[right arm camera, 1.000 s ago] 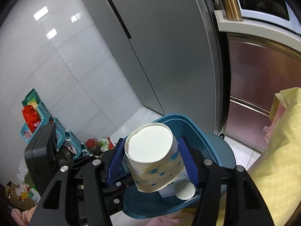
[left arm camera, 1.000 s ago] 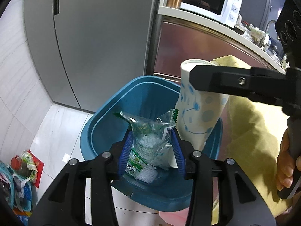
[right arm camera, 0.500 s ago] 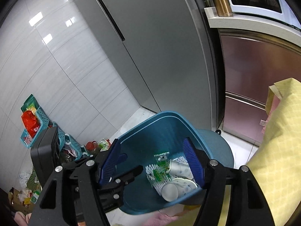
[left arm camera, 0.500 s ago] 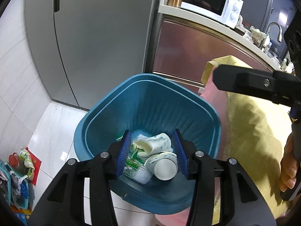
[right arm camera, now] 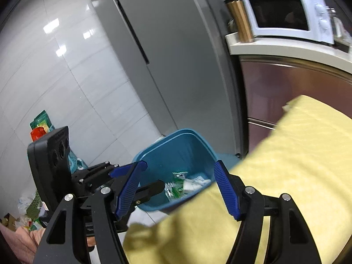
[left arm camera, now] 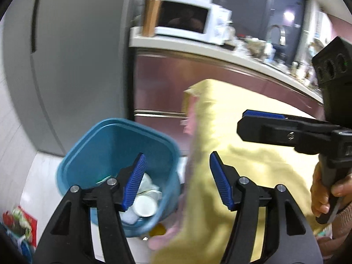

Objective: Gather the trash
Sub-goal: 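Move both tools back over the table toward the gold wrappers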

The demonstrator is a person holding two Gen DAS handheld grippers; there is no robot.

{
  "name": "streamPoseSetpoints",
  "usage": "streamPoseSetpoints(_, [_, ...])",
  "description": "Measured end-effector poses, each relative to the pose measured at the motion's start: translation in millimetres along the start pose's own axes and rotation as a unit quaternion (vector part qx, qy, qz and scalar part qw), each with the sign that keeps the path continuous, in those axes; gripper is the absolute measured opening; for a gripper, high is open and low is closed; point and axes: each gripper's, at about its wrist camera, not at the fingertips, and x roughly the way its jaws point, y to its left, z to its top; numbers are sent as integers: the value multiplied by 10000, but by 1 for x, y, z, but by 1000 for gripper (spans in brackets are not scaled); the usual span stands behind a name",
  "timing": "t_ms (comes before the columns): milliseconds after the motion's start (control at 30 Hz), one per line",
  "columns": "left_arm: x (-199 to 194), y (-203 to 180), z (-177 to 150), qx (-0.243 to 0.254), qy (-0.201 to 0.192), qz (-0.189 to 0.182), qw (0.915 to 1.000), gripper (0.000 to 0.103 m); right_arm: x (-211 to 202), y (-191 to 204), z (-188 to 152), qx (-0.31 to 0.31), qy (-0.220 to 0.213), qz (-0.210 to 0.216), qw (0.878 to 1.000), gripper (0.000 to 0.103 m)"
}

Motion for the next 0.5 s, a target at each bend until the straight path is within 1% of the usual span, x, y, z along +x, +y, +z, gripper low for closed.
streamPoseSetpoints(133, [-2,-42,-3,303,-3,-471,9984,60,-42,-19,-18,155,-232,-326,9991,66])
streamPoseSetpoints(267, [3,-90,-7,674,49,-919,9935,60,-84,-44,-39,420,-466,-757,9952,66])
streamPoseSetpoints(300, [5,-101,-8,743,69,-1019,9920,60,-97,-52,-46,486,-543,-961,9927,66])
streamPoseSetpoints(400, [12,-140,-12,1025,144,-1337,9856,60,-133,-76,-62,722,-718,-1361,9854,66])
streamPoseSetpoints(500, [20,-175,-15,1266,218,-1579,9791,60,-162,-99,-78,983,-856,-1724,9764,66])
